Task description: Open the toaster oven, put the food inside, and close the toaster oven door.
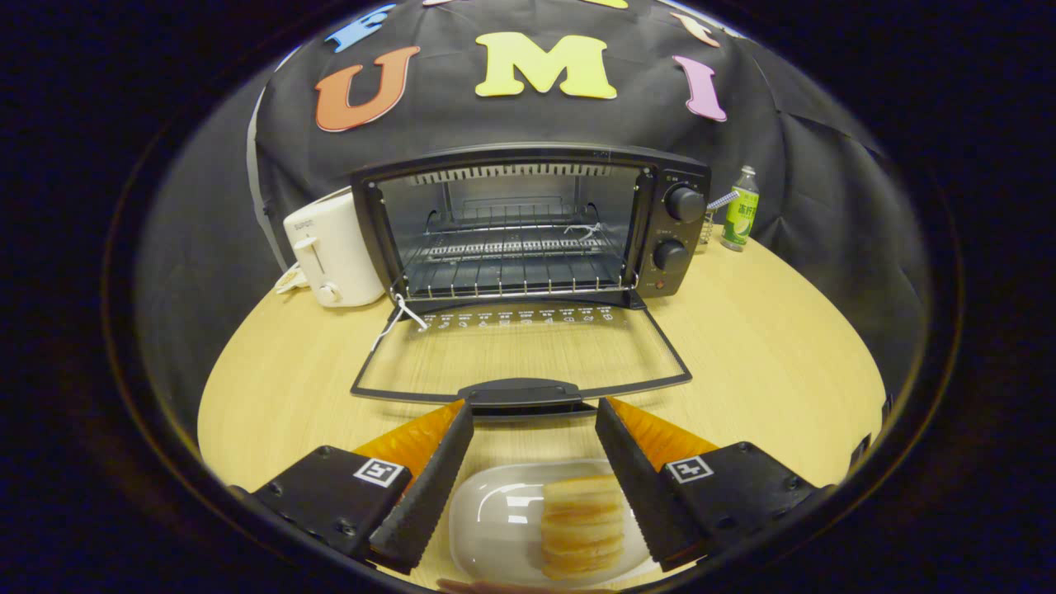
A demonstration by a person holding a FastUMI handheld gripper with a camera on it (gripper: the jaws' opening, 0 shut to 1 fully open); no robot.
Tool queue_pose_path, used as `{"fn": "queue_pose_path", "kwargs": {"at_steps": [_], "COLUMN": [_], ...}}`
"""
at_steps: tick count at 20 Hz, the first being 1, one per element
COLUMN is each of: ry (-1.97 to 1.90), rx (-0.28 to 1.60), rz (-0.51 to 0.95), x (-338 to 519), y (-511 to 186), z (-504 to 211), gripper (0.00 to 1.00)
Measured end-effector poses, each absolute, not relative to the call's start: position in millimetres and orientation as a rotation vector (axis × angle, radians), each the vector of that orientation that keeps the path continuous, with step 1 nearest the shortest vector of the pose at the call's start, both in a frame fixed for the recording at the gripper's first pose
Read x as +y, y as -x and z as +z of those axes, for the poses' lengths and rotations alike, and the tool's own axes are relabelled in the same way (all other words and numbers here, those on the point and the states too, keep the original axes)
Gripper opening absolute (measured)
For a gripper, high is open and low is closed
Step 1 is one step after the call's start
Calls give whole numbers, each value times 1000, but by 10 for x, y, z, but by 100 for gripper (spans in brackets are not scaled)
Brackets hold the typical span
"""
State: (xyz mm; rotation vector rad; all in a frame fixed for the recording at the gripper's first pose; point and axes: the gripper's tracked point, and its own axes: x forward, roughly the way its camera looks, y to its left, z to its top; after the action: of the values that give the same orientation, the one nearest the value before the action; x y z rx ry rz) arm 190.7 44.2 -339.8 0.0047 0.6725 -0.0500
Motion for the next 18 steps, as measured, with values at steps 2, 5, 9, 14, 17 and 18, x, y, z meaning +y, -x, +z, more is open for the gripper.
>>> {"fn": "queue_pose_path", "kwargs": {"at_steps": [2,5,9,14,17,18], "ry": [12,43,49,105,111,113], "rx": [659,634,578,542,511,498], "rz": [-39,-43,-50,-33,-8,-10], "x": [461,399,326,319,326,301], "y": [-1778,-1480,-1117,-800,-751,-753], "z": [-3323,-3342,-3419,-3477,-3471,-3474], "gripper": [100,100,100,100,100,100]}}
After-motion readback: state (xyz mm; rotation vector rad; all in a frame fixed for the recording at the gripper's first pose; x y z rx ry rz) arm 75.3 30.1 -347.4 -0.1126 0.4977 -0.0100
